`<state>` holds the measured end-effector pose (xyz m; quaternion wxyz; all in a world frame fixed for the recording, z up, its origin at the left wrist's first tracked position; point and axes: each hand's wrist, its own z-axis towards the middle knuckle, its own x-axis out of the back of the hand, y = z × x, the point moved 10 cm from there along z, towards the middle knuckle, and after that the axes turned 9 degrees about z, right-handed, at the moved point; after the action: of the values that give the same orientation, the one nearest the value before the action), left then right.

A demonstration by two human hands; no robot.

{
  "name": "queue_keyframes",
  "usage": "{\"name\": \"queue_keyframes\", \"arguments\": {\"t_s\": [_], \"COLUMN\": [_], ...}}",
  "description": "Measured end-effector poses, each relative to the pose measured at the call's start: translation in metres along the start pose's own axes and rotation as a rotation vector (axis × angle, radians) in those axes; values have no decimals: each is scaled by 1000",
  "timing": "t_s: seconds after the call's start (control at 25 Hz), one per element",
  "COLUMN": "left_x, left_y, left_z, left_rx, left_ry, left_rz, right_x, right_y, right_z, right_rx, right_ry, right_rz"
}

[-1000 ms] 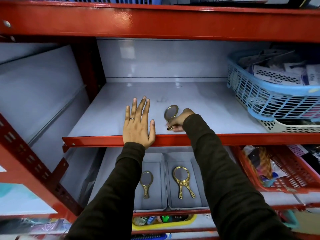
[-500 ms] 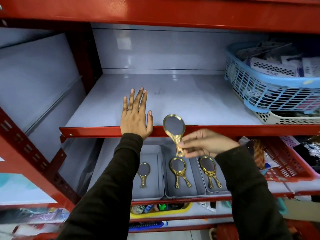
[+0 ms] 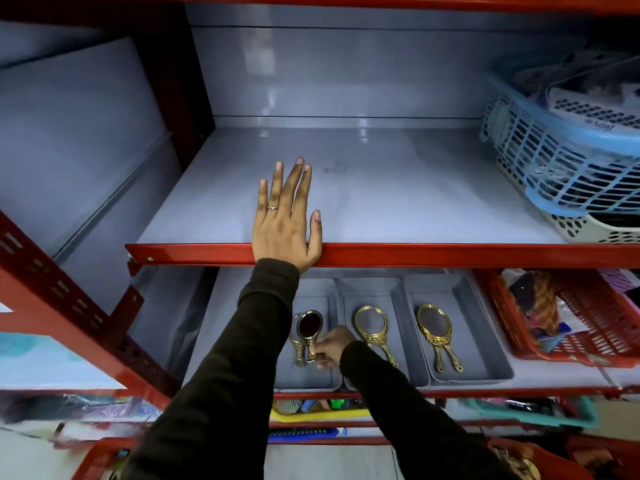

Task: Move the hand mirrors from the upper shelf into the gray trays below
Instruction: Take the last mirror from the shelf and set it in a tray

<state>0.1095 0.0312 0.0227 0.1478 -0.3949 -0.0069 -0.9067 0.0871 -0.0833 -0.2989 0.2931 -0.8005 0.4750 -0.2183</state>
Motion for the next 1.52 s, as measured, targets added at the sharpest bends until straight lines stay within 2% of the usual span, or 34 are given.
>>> {"name": "queue_keyframes", "arguments": {"t_s": [0.16,0.4,0.48,0.72,0.92,1.12,1.28,1.36,1.44,1.52], "left_x": [2,3,2,4,5,15,-15,-36,-54,-79], "left_y": [1,3,3,6,13,78,160,197,227,259], "left_z": [0,0,0,-2,-17,-75,-131,-147,-153,-158], "left_rx": [-5,-19,-27,-26,14,-36,-131,-112,-44,135], "left_ry": [32,47,27,-64,-110,-111,-293,-427,-527,-672], "left_rz": [-12,-18,-20,-7,29,-91,-350,-530,-669,-816], "right_x": [-17,2,10,66,142,195,246,274,294,316], "right_y": [10,-9,-9,-5,3,19,30,35,37,41], "right_z": [33,45,44,-13,-54,-67,-63,-59,-54,-44], "right_rx": [-99,66,90,159,242,218,184,167,151,125], "right_ry": [0,210,221,105,192,226,283,333,350,367], "right_rz": [46,-299,-201,397,428,437,467,465,472,457]}}
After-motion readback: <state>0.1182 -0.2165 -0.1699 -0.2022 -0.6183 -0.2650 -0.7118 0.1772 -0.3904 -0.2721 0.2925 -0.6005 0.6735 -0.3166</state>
